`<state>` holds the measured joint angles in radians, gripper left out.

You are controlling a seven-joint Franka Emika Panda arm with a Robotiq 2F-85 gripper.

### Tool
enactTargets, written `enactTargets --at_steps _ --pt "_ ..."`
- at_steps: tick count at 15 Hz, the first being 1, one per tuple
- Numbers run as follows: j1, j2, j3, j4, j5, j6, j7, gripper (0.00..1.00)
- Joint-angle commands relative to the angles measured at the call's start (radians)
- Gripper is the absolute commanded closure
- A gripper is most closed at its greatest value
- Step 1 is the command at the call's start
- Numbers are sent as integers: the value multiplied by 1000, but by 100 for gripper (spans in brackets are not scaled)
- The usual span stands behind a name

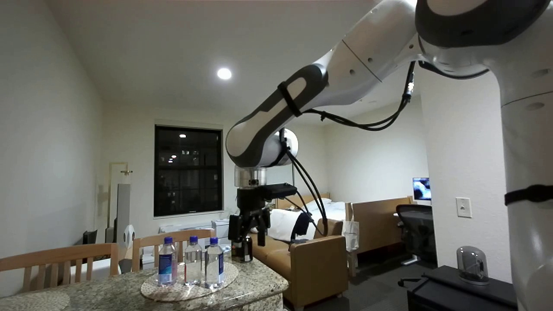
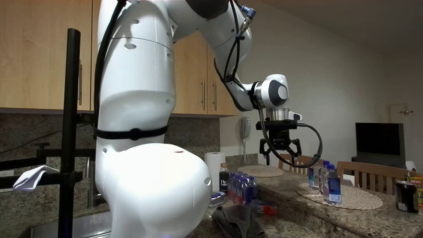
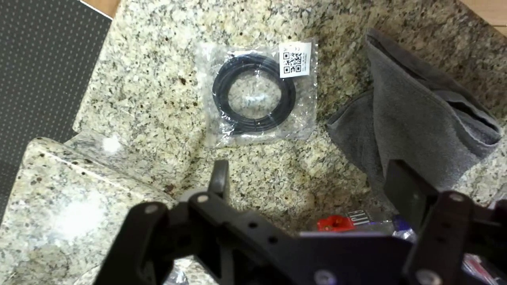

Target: Unfold the towel on the counter.

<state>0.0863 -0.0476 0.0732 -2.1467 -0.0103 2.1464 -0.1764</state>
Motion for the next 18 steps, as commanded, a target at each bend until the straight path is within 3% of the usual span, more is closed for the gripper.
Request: enactTargets --at_steps 1,6,9,18 --pt "17 45 28 7 -51 2 100 0" --pt "61 115 64 16 -114 34 399 0" --pt "77 127 70 7 -58 68 490 0" --pt "78 128 67 4 -42 52 472 0"
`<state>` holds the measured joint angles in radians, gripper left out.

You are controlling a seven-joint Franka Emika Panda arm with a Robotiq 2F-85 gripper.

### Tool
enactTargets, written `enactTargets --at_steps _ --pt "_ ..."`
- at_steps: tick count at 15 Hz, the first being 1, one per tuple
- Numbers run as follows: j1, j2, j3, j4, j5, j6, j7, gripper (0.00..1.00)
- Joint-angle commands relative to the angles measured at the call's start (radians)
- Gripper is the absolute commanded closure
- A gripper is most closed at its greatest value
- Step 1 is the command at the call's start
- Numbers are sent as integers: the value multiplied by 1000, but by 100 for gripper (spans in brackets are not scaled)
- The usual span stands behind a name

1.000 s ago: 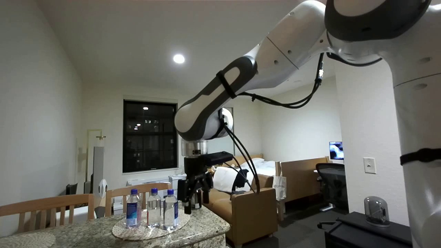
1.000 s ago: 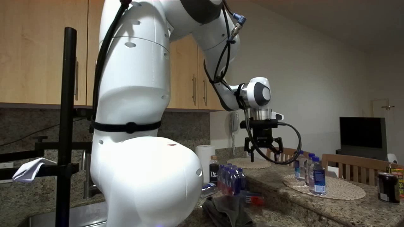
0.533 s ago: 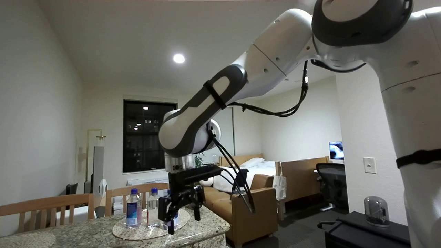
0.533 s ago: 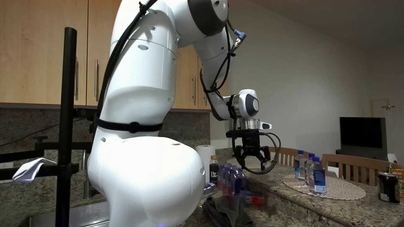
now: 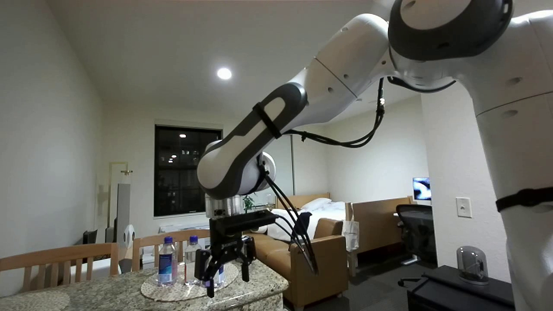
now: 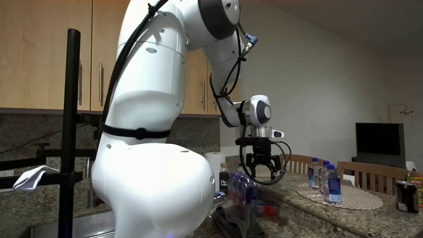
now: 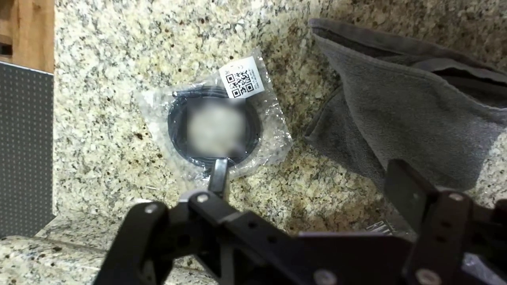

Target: Unfold the towel on the counter.

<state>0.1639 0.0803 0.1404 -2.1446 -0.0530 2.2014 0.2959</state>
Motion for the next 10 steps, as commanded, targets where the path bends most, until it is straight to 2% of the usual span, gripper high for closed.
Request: enactTargets --at_steps 1,10 --pt "1 0 -1 2 1 -3 -1 0" --pt "5 62 1 38 -31 24 -42 0"
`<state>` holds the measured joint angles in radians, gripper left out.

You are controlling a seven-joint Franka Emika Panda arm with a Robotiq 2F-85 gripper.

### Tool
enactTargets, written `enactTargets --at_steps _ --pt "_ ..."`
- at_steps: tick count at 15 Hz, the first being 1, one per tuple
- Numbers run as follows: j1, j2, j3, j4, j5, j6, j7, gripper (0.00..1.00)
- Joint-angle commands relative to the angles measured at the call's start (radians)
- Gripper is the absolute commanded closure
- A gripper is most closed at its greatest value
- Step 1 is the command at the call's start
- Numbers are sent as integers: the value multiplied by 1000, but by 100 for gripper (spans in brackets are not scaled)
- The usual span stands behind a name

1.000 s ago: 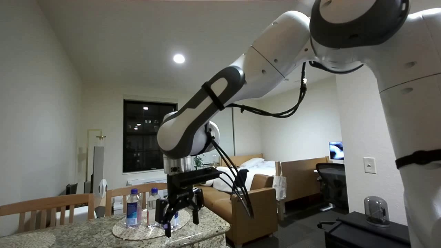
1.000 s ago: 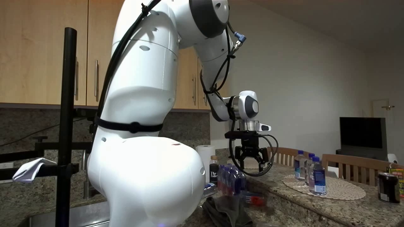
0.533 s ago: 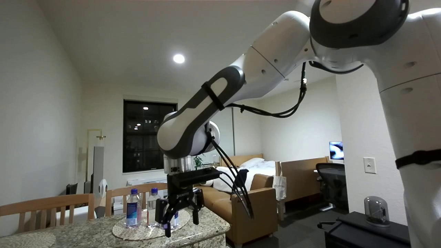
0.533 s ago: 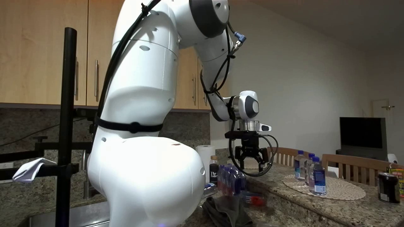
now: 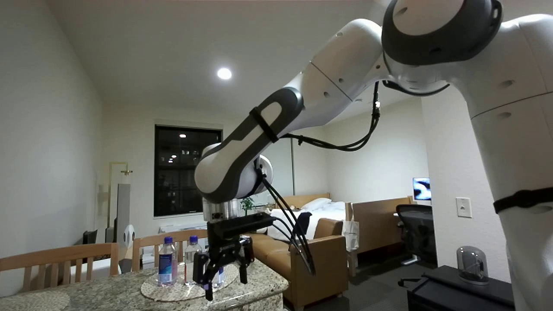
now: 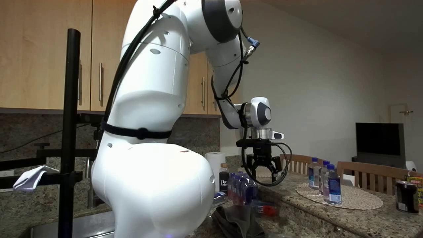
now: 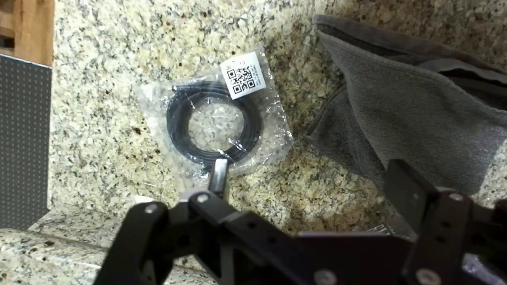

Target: Unfold the towel on the counter.

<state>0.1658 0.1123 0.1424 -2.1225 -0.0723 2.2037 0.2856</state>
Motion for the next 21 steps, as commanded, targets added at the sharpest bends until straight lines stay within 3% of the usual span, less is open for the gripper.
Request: enactTargets --at_steps 1,7,21 --pt "3 40 -3 18 -11 26 -27 0" --pt "45 74 -16 4 -170 162 99 0" --pt "176 198 15 85 -149 228 98 0"
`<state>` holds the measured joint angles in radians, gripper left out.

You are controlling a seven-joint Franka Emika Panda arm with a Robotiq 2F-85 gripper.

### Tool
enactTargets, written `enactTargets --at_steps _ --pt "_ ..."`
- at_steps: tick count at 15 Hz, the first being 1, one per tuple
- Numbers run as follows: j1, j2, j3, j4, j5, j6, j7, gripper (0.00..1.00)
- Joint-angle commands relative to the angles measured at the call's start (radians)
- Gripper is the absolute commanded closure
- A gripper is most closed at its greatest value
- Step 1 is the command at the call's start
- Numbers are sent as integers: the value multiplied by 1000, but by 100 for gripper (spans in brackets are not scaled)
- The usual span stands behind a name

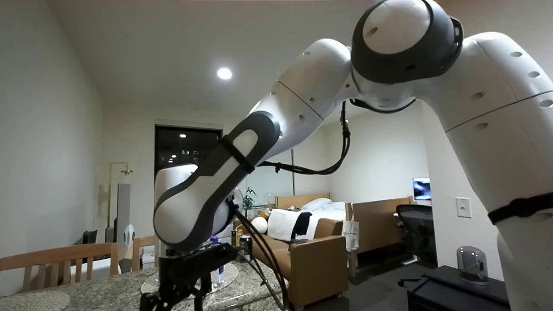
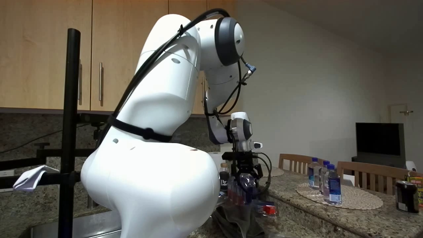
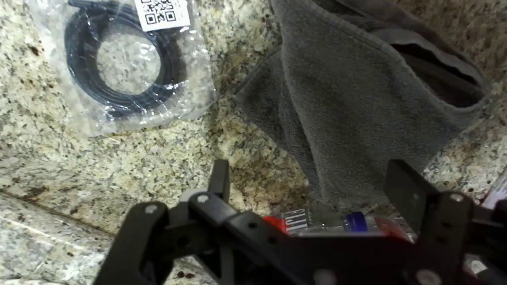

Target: Unfold the towel on the counter.

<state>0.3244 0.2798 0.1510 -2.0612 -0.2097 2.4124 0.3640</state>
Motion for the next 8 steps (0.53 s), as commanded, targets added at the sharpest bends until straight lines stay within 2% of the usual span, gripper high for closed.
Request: enactTargets --at_steps 1,8 --pt "27 42 8 33 -13 15 17 0" --pt "70 98 34 79 6 -21 -19 0"
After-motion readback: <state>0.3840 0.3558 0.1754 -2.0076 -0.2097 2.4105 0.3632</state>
